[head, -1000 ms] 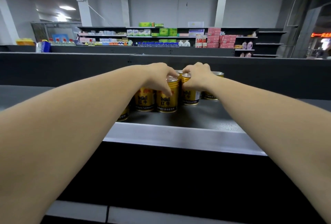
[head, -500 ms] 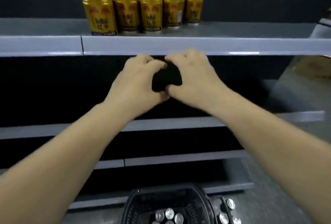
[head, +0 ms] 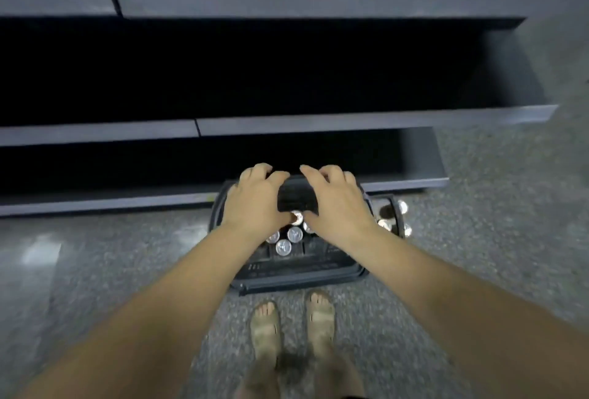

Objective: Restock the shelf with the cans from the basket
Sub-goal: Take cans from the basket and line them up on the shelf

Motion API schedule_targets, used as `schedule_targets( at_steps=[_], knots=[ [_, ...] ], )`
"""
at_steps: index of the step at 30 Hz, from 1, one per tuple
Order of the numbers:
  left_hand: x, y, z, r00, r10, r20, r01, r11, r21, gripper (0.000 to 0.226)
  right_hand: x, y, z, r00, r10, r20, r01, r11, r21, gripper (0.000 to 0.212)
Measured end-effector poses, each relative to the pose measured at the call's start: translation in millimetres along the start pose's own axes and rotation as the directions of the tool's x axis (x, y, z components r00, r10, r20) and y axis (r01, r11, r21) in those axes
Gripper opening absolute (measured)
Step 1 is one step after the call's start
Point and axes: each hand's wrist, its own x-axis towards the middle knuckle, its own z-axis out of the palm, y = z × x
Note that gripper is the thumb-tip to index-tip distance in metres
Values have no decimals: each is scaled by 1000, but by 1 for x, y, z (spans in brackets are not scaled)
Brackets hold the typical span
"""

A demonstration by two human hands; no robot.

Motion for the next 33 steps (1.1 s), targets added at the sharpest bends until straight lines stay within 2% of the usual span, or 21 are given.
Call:
schedule_targets(
  at_steps=[7,14,20,29,33],
  knots=[
    [31,-61,175,964,-160,213,160,987,18,77,37,83,160,978,91,190,-79,995,-68,78],
    [63,-128,317,920,-230,317,224,973,55,79,79,126,304,949,72,307,-34,991,-129,80],
    [107,-171,391,839,-294,458,237,955,178,99,120,149,396,924,12,383,59,983,-172,84],
    [161,-213,460,885,-209,417,142,972,186,90,180,188,475,920,-133,368,271,895,-354,89],
    [162,-219,476,935,-172,310,128,979,158,80,189,198,491,922,-182,341,323,847,-423,80]
  ],
)
